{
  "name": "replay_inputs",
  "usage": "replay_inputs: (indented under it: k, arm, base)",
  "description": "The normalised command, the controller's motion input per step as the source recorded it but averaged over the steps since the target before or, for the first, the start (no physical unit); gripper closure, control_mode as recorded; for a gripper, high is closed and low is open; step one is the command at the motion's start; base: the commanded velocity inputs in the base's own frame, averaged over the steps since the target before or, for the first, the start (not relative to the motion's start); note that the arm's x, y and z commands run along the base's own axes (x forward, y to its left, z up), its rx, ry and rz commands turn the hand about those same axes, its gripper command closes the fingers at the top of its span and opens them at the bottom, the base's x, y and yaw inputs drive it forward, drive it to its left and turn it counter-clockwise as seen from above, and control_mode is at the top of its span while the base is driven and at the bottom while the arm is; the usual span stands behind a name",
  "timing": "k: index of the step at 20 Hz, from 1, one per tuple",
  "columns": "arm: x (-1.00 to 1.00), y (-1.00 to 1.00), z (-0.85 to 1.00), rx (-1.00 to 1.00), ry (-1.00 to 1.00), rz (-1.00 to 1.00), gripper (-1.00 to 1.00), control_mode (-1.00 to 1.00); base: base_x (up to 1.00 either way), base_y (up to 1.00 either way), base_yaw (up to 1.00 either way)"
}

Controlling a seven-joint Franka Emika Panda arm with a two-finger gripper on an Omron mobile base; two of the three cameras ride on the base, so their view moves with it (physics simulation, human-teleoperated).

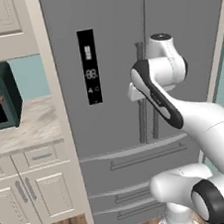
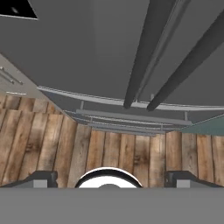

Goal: Retrieve a lemon from the fridge and place it on the cutting board with the fish.

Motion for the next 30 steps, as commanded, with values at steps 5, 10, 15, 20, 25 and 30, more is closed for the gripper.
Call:
replay_inputs:
  k: [5, 10, 15, 20, 25, 30]
  arm:
    - [0.00, 0.00, 0.00, 0.00, 0.00, 0.00, -1.00, 1.00]
    - [0.00, 0.00, 0.00, 0.00, 0.00, 0.00, -1.00, 1.00]
    - [0.00, 0.00, 0.00, 0.00, 0.00, 0.00, -1.00, 1.00]
    - [0.00, 0.00, 0.00, 0.00, 0.00, 0.00, -1.00, 1.00]
    - [0.00, 0.00, 0.00, 0.00, 0.00, 0.00, -1.00, 1.00]
    - [0.00, 0.00, 0.00, 0.00, 0.00, 0.00, -1.00, 1.00]
  base:
    - [-0.06, -0.57, 0.00]
    - [-0.02, -0.08, 0.00]
    - [-0.01, 0.32, -0.07]
    - [0.00, 0.38, -0.11]
    - [-0.05, -0.01, -0.03]
    - [-0.12, -0.17, 0.00]
